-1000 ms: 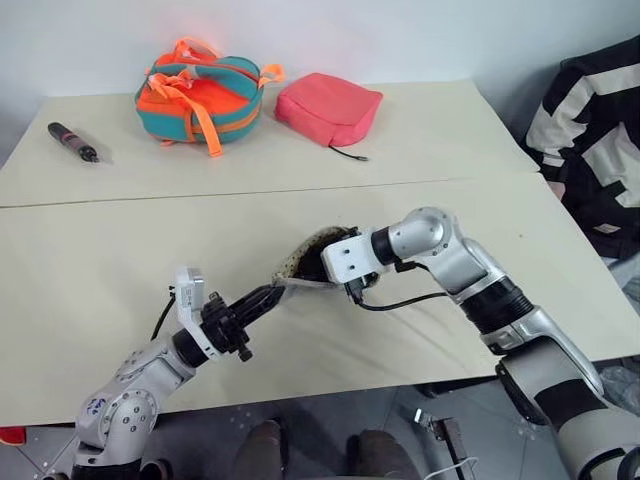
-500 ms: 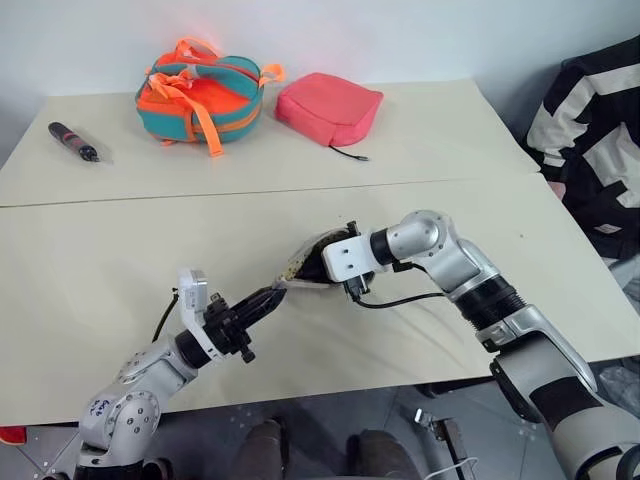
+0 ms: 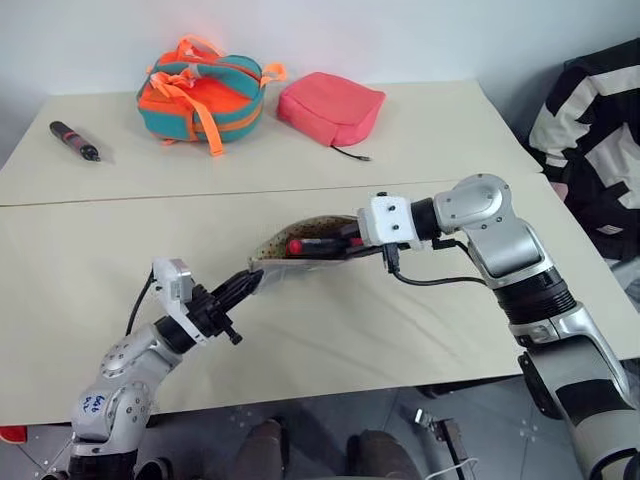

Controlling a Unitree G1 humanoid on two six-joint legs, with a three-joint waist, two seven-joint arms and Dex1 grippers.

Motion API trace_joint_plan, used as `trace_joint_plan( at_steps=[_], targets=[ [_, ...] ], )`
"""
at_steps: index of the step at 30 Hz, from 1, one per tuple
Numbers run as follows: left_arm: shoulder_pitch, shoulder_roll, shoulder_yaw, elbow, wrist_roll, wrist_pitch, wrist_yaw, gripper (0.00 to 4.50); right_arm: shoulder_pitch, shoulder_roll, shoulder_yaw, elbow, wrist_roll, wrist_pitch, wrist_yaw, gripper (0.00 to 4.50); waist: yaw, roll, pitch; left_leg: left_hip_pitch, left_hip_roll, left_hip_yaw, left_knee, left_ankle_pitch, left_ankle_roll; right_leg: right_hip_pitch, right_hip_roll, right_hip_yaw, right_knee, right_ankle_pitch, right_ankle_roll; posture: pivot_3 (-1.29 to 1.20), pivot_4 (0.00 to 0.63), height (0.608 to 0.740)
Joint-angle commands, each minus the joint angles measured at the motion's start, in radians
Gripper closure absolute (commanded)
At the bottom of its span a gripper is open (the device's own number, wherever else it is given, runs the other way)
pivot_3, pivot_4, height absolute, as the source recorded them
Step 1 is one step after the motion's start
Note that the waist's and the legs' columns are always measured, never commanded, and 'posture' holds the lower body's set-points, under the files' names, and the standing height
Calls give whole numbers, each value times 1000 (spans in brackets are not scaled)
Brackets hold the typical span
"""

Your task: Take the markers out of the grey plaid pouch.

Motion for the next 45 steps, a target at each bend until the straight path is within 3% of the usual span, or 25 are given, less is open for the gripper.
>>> trace_joint_plan(
  at_steps=[1, 8, 11, 16, 19, 22, 25, 28, 32, 37, 45],
  targets=[
    [4, 17, 74, 8, -25, -16, -7, 4500, -54, -38, -94, 14, 64, -15, 5, 3892, 0, 0, 0, 0, 0, 0, 0, 0, 0, 0, 0, 0, 0, 0, 0, 0, 150, 740],
    [22, -5, 70, -4, -27, -14, 1, 4500, -93, -108, -113, 210, 9, -127, -39, 3892, 3, 0, 0, 0, 0, 0, 0, -1, 1, 0, 0, 0, -1, 0, 0, 0, 150, 740],
    [23, -14, 50, -16, -20, -15, 5, 4500, -111, -75, -162, 245, 90, -82, -57, 3892, 2, 0, 0, 0, 0, 1, 0, -1, 1, 0, -1, 0, -1, 1, 1, 0, 150, 740],
    [7, -27, 32, -25, -26, -11, 22, 4500, -66, -19, -153, 70, 227, 89, -22, 3892, 1, 0, 0, 0, 0, 0, 0, -1, 1, 0, 0, 0, 0, 1, 1, 0, 150, 740],
    [-12, -38, 9, -34, -24, -7, 35, 4500, -40, 41, -156, -103, 332, 241, -50, 3892, -1, 0, 0, 0, 1, 0, 0, -1, 1, 0, 0, 0, -1, 1, 1, 0, 150, 740],
    [-16, -43, 2, -39, -21, -8, 42, 4500, -30, 61, -170, -155, 365, 328, -78, 3892, 2, 0, 1, 0, 1, 0, 0, -1, 1, 0, 0, 0, 0, 1, 1, 0, 150, 740],
    [-20, -52, 1, -45, -35, -2, 50, 4500, 28, 61, -106, -205, 298, 286, -82, 3892, 9, -1, 0, 0, 0, 0, 0, -1, 1, 0, -1, 0, 0, 1, 1, 0, 150, 740],
    [-18, -51, -4, -52, -30, 0, 52, 4500, 17, 71, -138, -195, 312, 299, -113, 3892, 8, 0, 0, -1, 0, 0, 0, -2, 1, 0, -1, 1, -1, 1, 1, 0, 150, 740],
    [-6, -43, 11, -47, -26, -6, 48, 4500, -53, -7, -167, -78, 249, 219, -103, 3892, 3, 0, 1, -1, 0, 1, 0, -1, 1, 0, -1, 0, 0, 1, 1, 0, 150, 740],
    [2, -30, 56, -30, -24, -22, 49, 4500, -88, -166, -118, 176, 52, -36, -82, 3892, 6, 0, 1, -1, 0, 1, 0, -2, 2, 1, -1, 0, -5, 1, 1, 0, 150, 740],
    [-1, -40, 47, -39, -18, -20, 48, 4500, -44, -252, -28, 409, -179, -237, -128, 3892, -1, 0, 1, 0, 1, 6, 1, -3, 3, 1, 0, 2, -6, 1, 3, 0, 150, 740]
  ],
)
